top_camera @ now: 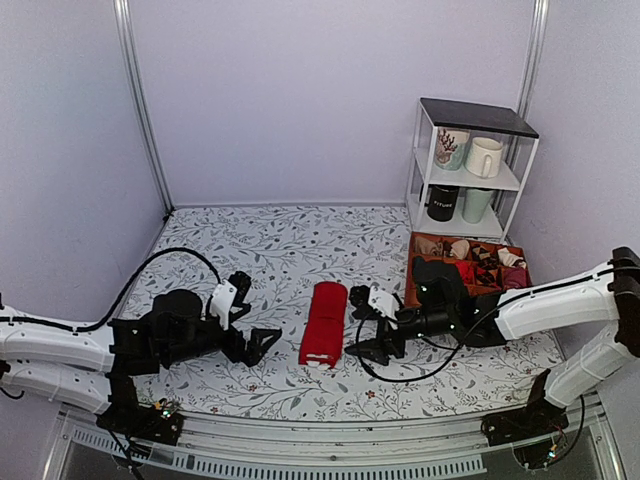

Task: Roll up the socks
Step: Roll the sock at the center of the board.

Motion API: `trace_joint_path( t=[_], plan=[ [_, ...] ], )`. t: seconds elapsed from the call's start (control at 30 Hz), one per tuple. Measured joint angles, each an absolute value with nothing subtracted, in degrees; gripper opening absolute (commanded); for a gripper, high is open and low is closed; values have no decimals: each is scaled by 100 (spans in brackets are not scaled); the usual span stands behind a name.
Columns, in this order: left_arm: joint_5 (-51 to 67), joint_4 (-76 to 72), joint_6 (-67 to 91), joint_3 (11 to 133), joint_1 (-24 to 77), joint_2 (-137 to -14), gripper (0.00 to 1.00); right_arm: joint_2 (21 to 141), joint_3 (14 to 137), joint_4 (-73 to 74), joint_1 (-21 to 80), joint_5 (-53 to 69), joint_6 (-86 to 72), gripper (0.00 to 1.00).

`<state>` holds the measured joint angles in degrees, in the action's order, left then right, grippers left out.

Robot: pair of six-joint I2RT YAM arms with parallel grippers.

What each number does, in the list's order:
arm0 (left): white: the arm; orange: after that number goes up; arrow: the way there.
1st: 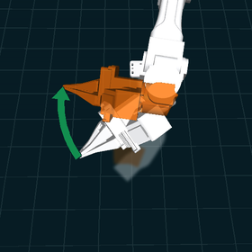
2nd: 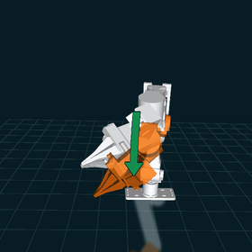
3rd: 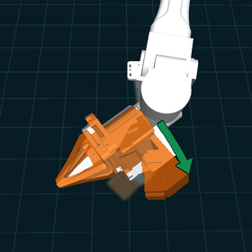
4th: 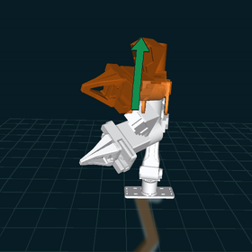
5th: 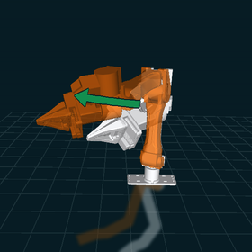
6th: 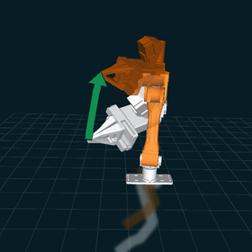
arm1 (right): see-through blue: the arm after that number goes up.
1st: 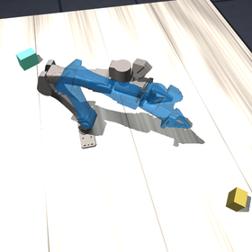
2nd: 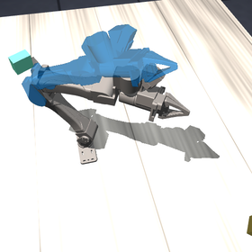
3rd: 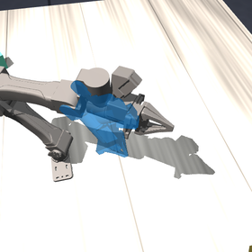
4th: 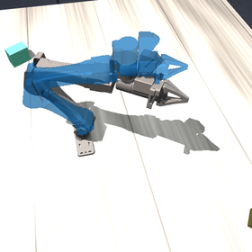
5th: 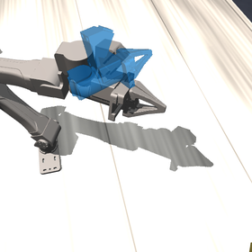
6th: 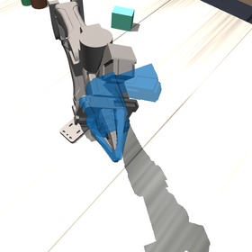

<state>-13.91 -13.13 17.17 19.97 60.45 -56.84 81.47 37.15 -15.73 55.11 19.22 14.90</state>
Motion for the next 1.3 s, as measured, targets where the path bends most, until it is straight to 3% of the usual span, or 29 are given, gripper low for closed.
trace_joint_path(
  t=[0.53,1.07,1.2,1.3],
  plan=[
    [-1232,-1435,1452,2187,6012,-6418,99,9996,3859,-3052,5627,3050,1616,64],
    [-1201,-1568,1450,2191,5970,-6829,100,11048,4215,-3402,5811,2696,1826,54],
    [-1201,-1584,1448,2191,5970,-6829,99,11113,4217,-3476,5813,2530,1887,47],
    [-1201,-1586,1446,2191,5970,-6829,99,11174,4248,-3520,5835,2355,1894,31]
  ],
)
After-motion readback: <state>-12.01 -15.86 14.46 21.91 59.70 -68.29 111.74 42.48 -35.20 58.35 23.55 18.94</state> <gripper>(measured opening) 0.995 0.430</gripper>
